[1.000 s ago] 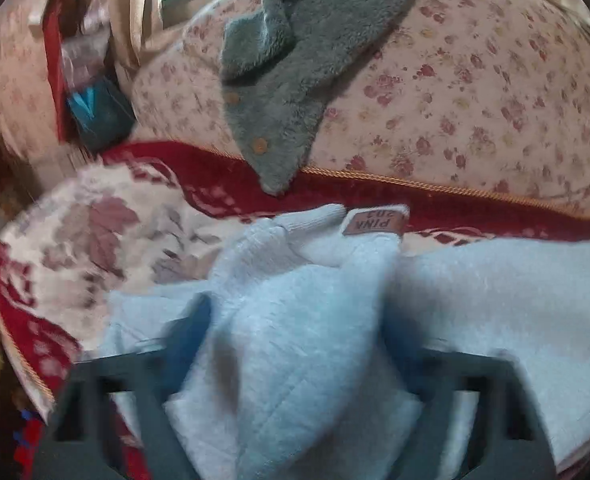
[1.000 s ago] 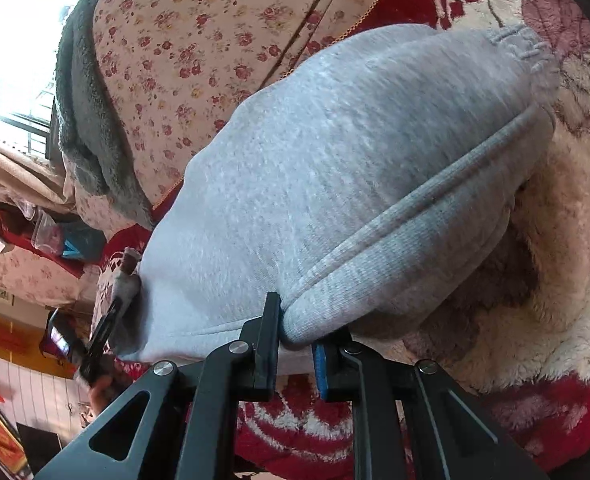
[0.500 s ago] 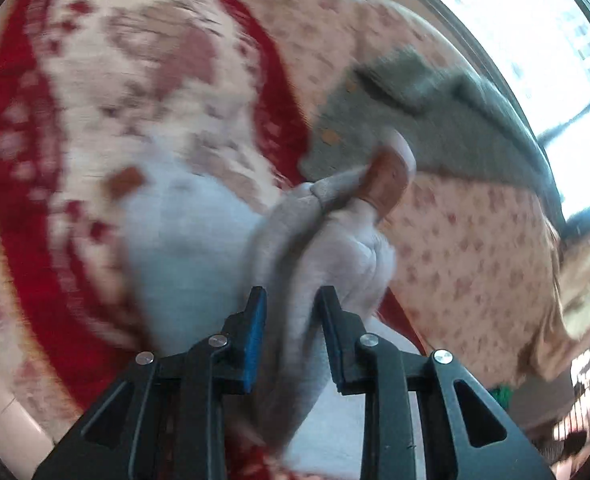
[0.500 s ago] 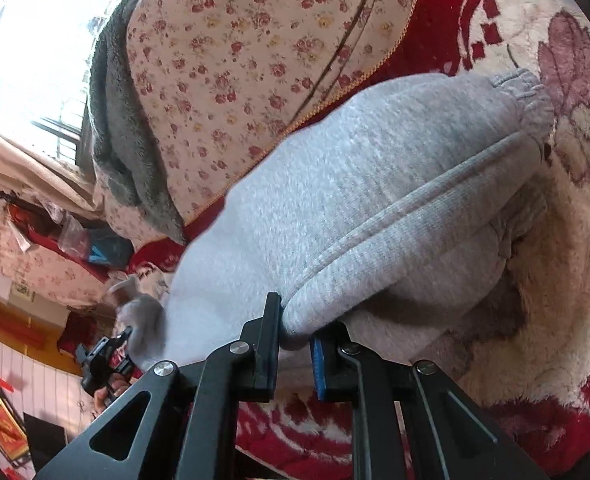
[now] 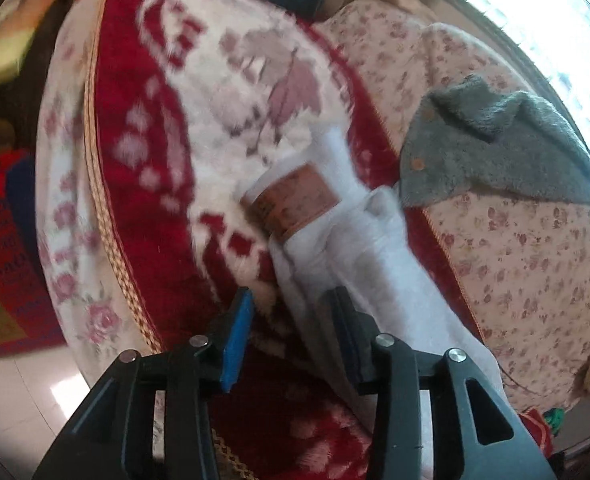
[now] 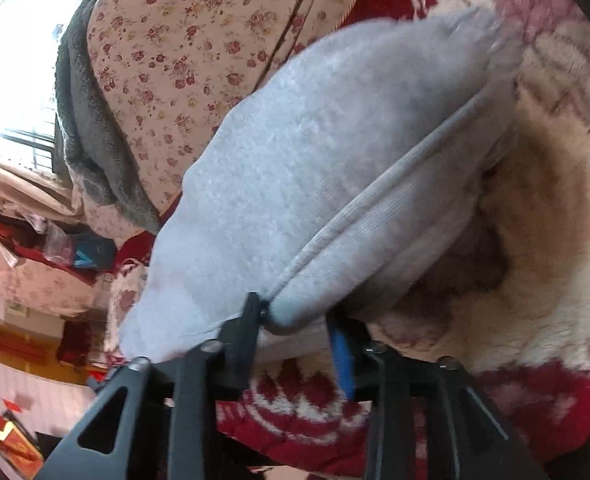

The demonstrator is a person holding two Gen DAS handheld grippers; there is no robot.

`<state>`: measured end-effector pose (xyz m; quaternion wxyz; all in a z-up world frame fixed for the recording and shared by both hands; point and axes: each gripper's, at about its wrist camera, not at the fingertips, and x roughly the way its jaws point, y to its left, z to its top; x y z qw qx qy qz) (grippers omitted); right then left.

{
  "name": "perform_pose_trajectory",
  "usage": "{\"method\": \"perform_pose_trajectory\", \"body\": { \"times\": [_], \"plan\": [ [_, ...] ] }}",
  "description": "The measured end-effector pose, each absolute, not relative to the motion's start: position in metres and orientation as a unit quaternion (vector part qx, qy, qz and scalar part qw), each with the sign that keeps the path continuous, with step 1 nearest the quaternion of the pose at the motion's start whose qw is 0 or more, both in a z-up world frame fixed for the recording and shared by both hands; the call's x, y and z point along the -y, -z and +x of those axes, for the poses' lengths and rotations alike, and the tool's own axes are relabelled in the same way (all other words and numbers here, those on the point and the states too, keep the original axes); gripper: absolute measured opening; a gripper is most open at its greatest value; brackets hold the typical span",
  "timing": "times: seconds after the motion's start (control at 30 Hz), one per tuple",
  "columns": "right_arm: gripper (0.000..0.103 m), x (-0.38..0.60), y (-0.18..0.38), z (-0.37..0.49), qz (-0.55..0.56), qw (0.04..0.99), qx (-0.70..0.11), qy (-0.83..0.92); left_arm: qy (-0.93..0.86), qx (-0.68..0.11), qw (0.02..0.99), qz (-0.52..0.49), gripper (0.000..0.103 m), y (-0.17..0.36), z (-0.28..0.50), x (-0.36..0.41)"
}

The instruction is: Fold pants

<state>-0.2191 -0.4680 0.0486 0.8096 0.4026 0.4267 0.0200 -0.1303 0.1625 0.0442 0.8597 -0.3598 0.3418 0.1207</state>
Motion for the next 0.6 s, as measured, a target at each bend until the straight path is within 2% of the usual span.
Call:
{"method": "perform_pose_trajectory", "body": {
  "times": [0.07, 0.1, 0.2, 0.3, 0.5, 0.6],
  "plan": [
    [0.062, 0.474, -0.056, -0.226, 0.405, 0.814, -0.416, -0.013, -0.118, -0.320, 0.878, -0.337, 0.044, -0.060, -0.134, -0.154],
    [0.065, 0.477, -0.058, -0.229, 0.407, 0.815, -0.412, -0.008, -0.115, -0.312, 0.884, -0.329, 0.047, -0.066, -0.135, -0.150],
    [0.066, 0.490, -0.063, -0.237, 0.418, 0.815, -0.402, 0.005, -0.096, -0.286, 0.904, -0.303, 0.052, -0.088, -0.136, -0.133],
    [0.069, 0.503, -0.064, -0.245, 0.441, 0.807, -0.392, 0.021, -0.071, -0.279, 0.918, -0.273, 0.067, -0.099, -0.126, -0.114],
    [0.070, 0.528, -0.062, -0.251, 0.483, 0.799, -0.356, 0.037, -0.085, -0.359, 0.898, -0.239, 0.067, -0.063, -0.090, -0.104],
    [0.079, 0.537, -0.054, -0.244, 0.517, 0.782, -0.346, 0.035, -0.103, -0.415, 0.874, -0.232, 0.067, -0.038, -0.078, -0.111]
  ]
}}
